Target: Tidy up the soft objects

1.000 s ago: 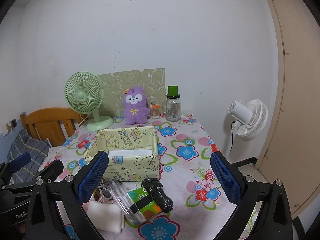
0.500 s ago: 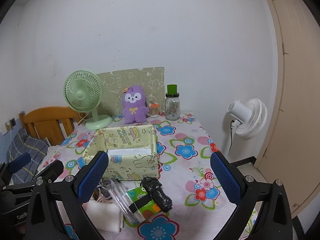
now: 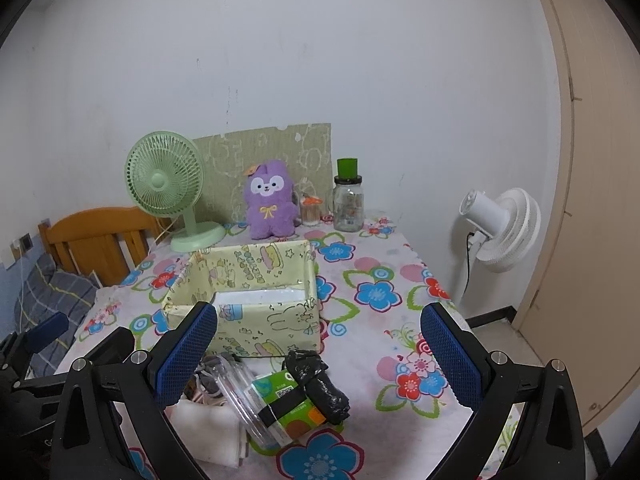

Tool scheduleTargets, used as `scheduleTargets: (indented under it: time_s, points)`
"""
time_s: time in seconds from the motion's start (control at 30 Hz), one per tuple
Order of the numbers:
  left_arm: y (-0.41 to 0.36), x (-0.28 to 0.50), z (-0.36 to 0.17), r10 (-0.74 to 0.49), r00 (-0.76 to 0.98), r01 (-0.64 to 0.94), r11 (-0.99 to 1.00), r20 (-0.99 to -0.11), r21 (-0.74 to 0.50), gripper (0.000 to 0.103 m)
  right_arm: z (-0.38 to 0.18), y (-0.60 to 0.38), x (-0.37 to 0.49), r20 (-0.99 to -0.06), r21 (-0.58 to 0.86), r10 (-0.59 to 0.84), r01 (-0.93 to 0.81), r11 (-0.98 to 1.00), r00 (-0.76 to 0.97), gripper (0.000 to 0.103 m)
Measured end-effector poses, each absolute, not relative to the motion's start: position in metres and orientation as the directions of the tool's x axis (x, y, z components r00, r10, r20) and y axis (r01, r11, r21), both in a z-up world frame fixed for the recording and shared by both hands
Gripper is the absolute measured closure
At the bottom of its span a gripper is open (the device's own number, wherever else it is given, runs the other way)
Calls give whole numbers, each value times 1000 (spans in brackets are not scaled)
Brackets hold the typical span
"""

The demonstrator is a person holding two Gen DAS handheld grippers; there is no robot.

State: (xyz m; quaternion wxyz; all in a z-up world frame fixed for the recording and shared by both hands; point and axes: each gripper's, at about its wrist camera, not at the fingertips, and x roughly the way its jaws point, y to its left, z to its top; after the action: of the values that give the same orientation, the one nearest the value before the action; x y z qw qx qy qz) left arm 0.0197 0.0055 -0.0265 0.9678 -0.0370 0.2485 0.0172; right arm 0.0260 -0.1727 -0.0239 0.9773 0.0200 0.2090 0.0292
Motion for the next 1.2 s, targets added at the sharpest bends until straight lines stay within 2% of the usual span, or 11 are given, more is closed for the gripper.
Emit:
scheduleTargets:
  time_s: [0.97, 1.2]
  points:
    - [1, 65, -77, -3, 783, -38, 998, -622, -53, 19, -77, -150, 75, -539, 46, 85, -72, 996, 838, 1]
    - [0, 77, -90, -3, 756, -42, 998, -654, -54, 27, -88, -147, 88, -573, 51, 87, -71, 996, 815, 1]
